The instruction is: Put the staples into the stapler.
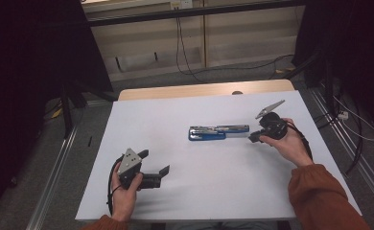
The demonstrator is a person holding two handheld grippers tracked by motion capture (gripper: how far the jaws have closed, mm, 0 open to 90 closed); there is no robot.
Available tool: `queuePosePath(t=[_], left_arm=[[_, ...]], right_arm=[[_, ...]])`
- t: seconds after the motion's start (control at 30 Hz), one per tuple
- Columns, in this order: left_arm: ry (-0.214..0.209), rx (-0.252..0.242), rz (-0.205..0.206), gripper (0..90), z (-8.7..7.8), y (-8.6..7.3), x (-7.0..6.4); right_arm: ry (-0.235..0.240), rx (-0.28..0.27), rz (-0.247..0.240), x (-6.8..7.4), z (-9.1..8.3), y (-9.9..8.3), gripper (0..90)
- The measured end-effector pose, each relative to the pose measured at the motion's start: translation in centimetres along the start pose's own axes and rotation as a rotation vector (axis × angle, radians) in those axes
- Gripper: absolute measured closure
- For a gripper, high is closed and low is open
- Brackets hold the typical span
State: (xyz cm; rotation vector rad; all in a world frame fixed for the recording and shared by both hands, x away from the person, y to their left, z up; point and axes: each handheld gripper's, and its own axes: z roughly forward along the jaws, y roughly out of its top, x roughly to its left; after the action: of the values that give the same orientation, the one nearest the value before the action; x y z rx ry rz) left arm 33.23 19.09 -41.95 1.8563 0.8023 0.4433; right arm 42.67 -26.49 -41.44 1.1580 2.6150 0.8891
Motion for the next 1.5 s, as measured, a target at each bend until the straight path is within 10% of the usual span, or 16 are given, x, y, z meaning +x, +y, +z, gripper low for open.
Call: queuePosePath(t=[1.5], left_arm=[[-0.003, 0.002, -0.002, 3.3, 0.2, 0.0, 0.1]], right_arm=[[0.051, -0.13, -0.078, 1.6, -0.2, 3.0, 79.2]])
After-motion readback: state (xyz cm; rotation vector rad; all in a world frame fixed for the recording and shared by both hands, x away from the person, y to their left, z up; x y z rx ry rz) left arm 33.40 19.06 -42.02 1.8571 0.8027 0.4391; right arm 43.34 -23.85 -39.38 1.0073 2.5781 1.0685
